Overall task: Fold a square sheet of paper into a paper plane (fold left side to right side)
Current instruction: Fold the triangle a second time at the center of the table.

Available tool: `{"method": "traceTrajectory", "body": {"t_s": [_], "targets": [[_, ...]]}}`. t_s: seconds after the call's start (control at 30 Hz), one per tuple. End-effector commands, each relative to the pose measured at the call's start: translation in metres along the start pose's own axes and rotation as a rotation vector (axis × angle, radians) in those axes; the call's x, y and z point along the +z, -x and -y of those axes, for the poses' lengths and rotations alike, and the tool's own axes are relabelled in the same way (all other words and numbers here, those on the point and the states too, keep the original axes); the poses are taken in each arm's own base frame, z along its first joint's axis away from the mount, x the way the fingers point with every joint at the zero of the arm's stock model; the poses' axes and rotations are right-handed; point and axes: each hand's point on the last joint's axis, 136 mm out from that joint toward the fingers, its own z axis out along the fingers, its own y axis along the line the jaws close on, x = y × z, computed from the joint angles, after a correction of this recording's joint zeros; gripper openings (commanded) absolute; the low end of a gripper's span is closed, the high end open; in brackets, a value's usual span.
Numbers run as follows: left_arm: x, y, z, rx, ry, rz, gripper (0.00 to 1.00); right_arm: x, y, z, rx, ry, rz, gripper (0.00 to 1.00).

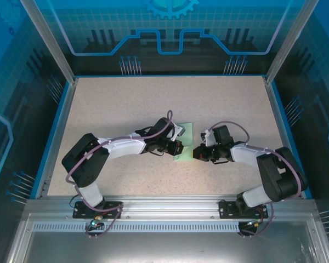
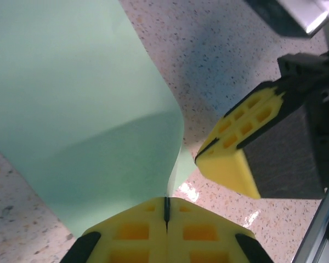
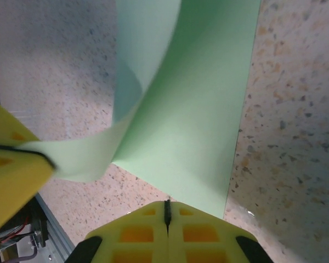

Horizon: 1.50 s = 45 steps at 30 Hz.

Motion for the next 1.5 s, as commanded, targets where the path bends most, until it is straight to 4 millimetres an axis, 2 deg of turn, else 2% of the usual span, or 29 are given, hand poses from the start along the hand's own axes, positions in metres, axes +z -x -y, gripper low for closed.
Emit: {"method": "traceTrajectory", "body": {"t_s": [0.0,0.2,0.63,1.17,1.47], "targets": [[-0.008,-0.005,-0.009,-0.002,0.008,-0.019,0.03,0.006,0.006,-0.002,-0.009,-0.034,-0.005,0.01],[-0.001,-0.008,-0.025,-0.004,0.035,-0.042,0.03,0.011,-0.002,0.014,0.011,-0.115,-0.056,0.0],[0.015,-0.006,-0.049,0.022,0.096,-0.092,0.03,0.014,-0.016,0.03,-0.007,-0.236,-0.145,0.0],[0.018,0.006,-0.066,0.011,0.138,-0.076,0.04,0.014,-0.019,0.033,-0.035,-0.304,-0.174,0.0],[0.022,0.007,-0.068,0.016,0.14,-0.087,0.04,0.015,-0.02,0.033,-0.035,-0.31,-0.187,0.0]]}}
